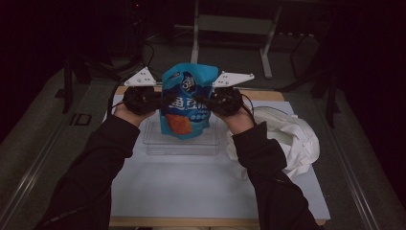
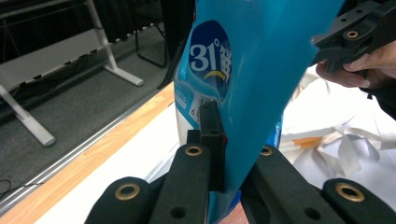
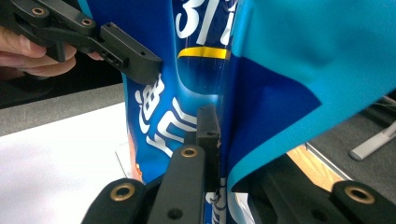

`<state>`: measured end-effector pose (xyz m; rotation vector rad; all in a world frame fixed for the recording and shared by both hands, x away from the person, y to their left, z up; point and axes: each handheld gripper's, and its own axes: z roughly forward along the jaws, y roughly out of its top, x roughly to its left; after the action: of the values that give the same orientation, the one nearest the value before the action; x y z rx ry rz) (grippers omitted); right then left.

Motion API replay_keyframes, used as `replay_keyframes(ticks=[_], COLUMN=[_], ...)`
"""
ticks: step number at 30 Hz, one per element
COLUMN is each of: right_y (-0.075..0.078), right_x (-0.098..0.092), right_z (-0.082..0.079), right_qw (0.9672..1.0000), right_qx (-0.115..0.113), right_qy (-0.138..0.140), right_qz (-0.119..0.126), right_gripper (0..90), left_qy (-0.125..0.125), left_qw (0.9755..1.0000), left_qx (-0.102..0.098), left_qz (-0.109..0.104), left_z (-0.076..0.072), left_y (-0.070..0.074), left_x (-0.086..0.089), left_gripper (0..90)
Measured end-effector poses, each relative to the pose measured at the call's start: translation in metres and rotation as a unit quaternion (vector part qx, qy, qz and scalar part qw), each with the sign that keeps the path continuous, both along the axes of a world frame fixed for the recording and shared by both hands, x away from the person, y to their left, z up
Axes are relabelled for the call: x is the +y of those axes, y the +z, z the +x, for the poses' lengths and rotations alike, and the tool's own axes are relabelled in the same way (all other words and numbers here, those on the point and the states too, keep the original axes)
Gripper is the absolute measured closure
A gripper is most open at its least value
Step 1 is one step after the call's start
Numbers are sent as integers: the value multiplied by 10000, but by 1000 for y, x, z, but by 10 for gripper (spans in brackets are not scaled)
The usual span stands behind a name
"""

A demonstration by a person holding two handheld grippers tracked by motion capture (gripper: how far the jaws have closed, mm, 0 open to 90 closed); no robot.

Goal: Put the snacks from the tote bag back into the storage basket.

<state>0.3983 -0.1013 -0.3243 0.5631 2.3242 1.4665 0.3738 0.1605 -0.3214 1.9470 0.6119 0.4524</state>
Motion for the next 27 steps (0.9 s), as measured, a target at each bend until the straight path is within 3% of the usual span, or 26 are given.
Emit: replay_keyframes(ticks=[9,11,13,27], right_y=[-26,-30,-31,-34], right_x=[5,5,3,6], right_z=[9,10,10,12], right_qw=[9997,9996,9997,9994], right_qx=[136,152,172,176], right_qy=[-109,-125,-132,-174], right_qz=[-179,-208,-107,-246], right_gripper=[871,871,871,871], left_qy=[-73,-106,-117,-137], left_qw=[9999,9997,9996,9993], left_qx=[143,181,140,268], left_qz=[-16,-157,-217,-227], left_z=[15,16,17,23], left_y=[-28,-34,-35,-40], left_x=[2,3,4,4], left_gripper=[900,900,900,900])
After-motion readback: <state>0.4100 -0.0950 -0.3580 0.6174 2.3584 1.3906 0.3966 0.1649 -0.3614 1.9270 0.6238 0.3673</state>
